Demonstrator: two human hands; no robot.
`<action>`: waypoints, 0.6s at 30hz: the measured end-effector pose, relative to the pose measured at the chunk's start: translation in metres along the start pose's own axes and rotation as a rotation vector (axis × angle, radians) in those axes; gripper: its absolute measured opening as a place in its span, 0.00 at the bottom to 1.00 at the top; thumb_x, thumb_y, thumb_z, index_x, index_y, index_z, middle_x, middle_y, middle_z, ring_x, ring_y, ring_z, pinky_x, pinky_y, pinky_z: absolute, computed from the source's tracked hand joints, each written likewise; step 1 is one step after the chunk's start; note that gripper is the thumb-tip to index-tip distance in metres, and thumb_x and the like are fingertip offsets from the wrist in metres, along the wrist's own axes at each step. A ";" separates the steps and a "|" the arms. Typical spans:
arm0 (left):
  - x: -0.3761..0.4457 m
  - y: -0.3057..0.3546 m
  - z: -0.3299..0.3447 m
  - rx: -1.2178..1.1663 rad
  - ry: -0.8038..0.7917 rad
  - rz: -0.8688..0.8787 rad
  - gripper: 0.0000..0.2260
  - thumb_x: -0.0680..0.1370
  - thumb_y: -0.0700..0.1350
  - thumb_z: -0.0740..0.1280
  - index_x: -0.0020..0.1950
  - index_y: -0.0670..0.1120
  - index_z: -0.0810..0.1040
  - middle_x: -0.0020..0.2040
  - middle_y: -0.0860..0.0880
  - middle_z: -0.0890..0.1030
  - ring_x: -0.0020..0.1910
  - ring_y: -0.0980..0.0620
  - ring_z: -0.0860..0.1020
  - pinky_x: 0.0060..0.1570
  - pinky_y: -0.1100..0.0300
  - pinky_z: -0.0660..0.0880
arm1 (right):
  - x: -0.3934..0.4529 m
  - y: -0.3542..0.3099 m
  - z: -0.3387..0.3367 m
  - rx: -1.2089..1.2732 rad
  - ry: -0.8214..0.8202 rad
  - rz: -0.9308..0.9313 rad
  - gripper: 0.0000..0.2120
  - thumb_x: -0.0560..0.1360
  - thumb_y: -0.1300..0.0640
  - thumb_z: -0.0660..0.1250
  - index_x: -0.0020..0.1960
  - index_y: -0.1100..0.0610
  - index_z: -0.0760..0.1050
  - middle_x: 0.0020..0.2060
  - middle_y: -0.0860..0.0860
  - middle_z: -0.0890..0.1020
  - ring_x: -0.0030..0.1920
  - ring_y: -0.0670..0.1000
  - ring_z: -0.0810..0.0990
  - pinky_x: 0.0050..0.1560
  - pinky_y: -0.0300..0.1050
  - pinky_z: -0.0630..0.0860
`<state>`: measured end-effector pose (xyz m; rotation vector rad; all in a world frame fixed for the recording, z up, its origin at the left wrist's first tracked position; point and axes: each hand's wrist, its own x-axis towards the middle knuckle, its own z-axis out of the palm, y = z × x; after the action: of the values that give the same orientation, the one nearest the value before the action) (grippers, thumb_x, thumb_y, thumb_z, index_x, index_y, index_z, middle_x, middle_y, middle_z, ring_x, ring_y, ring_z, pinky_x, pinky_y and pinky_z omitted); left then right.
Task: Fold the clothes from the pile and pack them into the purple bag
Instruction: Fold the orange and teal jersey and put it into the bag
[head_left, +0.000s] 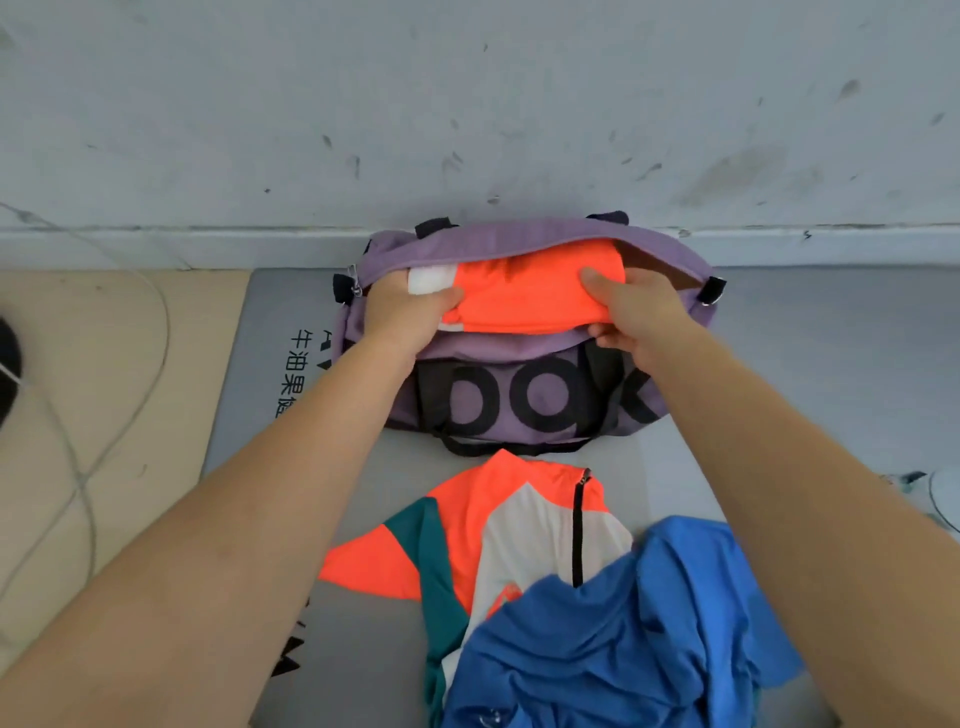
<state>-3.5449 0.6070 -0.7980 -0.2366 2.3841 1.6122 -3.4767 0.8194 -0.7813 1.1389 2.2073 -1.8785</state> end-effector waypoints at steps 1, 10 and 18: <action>0.001 -0.003 0.001 0.156 -0.012 0.054 0.14 0.74 0.43 0.73 0.58 0.44 0.80 0.55 0.45 0.82 0.55 0.45 0.79 0.55 0.55 0.75 | 0.002 0.005 0.001 -0.132 0.004 -0.020 0.11 0.79 0.50 0.66 0.47 0.59 0.72 0.28 0.55 0.75 0.19 0.48 0.73 0.19 0.36 0.71; -0.042 -0.012 -0.010 0.787 0.089 0.477 0.16 0.76 0.56 0.65 0.52 0.43 0.77 0.46 0.43 0.82 0.48 0.41 0.79 0.43 0.55 0.70 | -0.034 0.023 -0.021 -0.786 0.049 -0.229 0.24 0.77 0.38 0.61 0.35 0.56 0.66 0.29 0.56 0.77 0.31 0.59 0.80 0.36 0.49 0.76; -0.114 0.005 -0.026 0.545 0.225 0.760 0.12 0.75 0.47 0.67 0.54 0.42 0.79 0.51 0.44 0.78 0.52 0.43 0.74 0.52 0.51 0.70 | -0.109 0.025 -0.042 -0.442 0.324 -0.607 0.13 0.76 0.57 0.65 0.59 0.58 0.74 0.56 0.54 0.75 0.42 0.49 0.75 0.44 0.41 0.69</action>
<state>-3.4402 0.5836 -0.7505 0.7032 3.2024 1.0987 -3.3657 0.8009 -0.7408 0.7892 3.2157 -1.2559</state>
